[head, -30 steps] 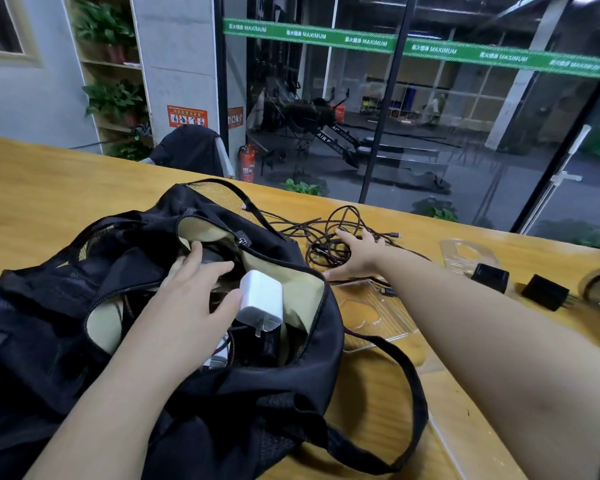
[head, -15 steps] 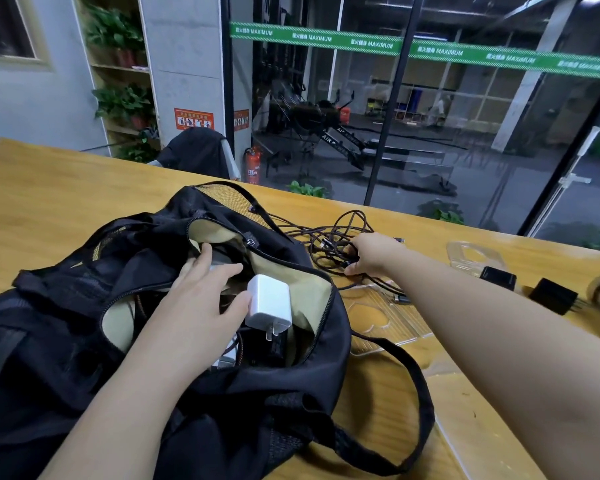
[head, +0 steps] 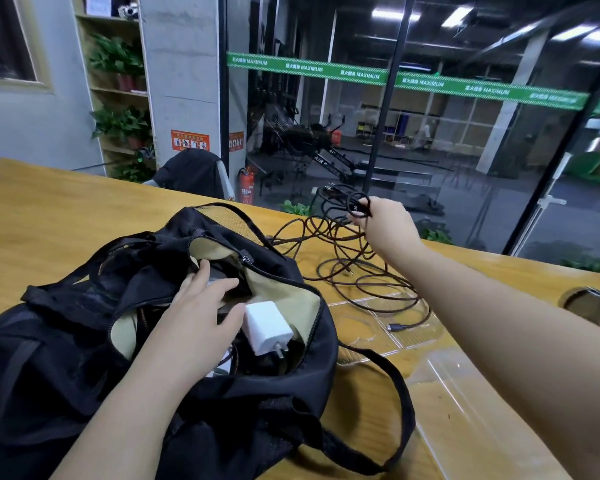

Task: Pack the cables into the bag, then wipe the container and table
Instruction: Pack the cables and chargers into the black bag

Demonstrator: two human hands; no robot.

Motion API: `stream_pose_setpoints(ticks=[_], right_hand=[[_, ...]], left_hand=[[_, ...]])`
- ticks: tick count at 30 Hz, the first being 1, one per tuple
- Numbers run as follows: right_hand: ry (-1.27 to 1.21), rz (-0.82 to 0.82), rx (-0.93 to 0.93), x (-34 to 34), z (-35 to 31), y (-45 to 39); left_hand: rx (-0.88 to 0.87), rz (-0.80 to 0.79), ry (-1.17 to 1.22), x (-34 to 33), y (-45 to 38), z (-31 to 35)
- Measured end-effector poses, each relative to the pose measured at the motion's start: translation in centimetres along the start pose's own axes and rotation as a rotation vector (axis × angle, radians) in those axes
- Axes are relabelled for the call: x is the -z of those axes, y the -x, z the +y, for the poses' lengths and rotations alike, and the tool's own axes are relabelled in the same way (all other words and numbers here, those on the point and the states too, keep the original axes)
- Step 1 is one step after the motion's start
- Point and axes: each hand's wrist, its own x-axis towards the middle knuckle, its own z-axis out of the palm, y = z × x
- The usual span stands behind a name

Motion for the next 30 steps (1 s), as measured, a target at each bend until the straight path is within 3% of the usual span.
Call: stream_pose_setpoints(ticks=[5,9,19,26,30], right_hand=[[-0.215,0.131,0.091,2.9,-1.8,0.7],[-0.248,0.204,0.201,4.7,-3.0,1.5],[-0.393,0.155,0.405,7.0,-7.0,5.8],[-0.354,0.036,0.468,6.5,-8.3,8.7],[-0.333,0.026,0.531,5.8,-8.9,9.7]], left_hand=[[0.001,0.020,0.024,0.1,0.0,0.1],[0.007,0.027,0.027,0.1,0.1,0.2],[0.024,0.088,0.039,1.1,-0.2,1.6],[-0.018,0.007,-0.228,2.9,-0.9,0.4],[-0.067,0.051,-0.469,4.3,-1.5,-0.6]])
